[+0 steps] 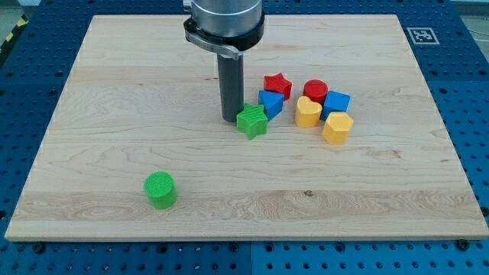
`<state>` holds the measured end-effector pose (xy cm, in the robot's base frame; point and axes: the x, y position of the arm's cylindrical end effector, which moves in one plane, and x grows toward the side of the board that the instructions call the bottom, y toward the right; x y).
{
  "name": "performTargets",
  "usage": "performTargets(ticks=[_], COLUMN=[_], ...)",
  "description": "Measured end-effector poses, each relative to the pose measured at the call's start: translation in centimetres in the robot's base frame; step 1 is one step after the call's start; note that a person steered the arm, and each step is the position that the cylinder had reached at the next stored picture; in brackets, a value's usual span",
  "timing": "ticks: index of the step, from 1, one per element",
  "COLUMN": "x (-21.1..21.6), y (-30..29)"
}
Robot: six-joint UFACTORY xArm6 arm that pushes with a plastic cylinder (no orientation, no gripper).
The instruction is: Push the green star to the bottom of the triangle
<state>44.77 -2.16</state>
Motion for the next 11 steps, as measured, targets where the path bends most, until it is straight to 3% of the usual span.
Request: performTargets(ticks=[2,5,7,11], x=[2.8,3.0,6.4,5.3], y=[-0.3,3.3,4.1,8.0])
